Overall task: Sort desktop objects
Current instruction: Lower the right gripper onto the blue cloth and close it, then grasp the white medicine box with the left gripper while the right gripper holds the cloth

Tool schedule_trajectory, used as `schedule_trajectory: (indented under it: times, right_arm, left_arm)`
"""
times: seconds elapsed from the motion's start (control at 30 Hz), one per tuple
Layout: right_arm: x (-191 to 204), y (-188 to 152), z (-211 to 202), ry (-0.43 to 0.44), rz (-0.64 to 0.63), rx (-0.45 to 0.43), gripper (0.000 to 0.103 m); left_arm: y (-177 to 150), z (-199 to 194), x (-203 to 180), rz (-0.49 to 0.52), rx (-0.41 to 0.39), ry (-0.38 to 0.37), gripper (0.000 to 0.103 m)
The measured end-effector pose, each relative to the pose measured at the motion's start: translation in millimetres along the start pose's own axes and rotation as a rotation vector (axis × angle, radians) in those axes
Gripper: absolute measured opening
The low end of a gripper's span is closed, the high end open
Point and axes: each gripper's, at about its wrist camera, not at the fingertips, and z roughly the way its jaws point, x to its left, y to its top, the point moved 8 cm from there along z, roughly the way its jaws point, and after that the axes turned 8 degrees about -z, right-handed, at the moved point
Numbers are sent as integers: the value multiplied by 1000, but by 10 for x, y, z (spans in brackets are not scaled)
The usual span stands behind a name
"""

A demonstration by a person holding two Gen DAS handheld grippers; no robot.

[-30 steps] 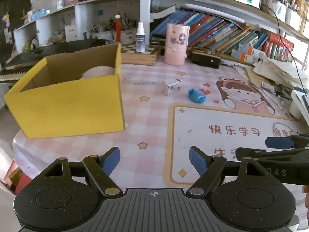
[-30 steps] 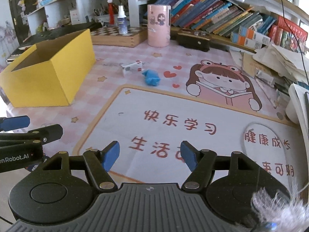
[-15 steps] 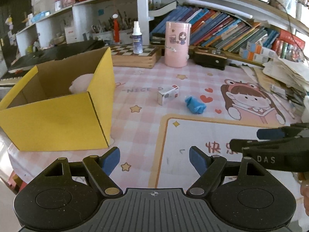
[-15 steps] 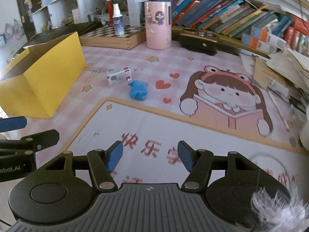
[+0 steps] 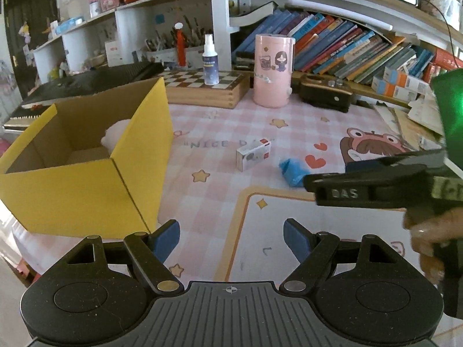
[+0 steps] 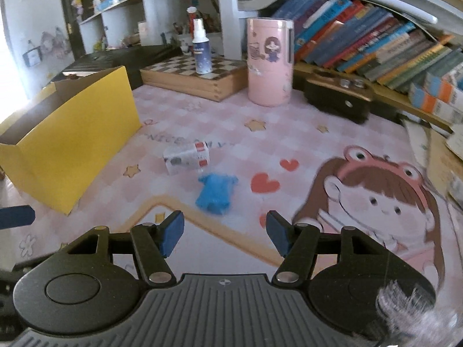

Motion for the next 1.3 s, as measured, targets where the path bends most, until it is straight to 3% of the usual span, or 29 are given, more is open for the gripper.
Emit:
schedule_trajectory:
  times: [0.5, 0.67, 0.83, 1.3]
  right_arm:
    - [79, 180, 618, 100, -35, 48, 60]
    - [49, 168, 720, 91, -44, 64, 42]
    - [0, 176, 713, 77, -58, 51, 34]
    - [-374, 206, 290, -3, 40, -13, 33]
  left_arm:
    - [129, 177, -49, 10, 17, 54, 81]
    - [147, 197, -27, 13, 20, 65, 81]
    - [170, 232, -57, 19, 21, 59, 81]
    - [311, 492, -177, 14, 20, 37, 81]
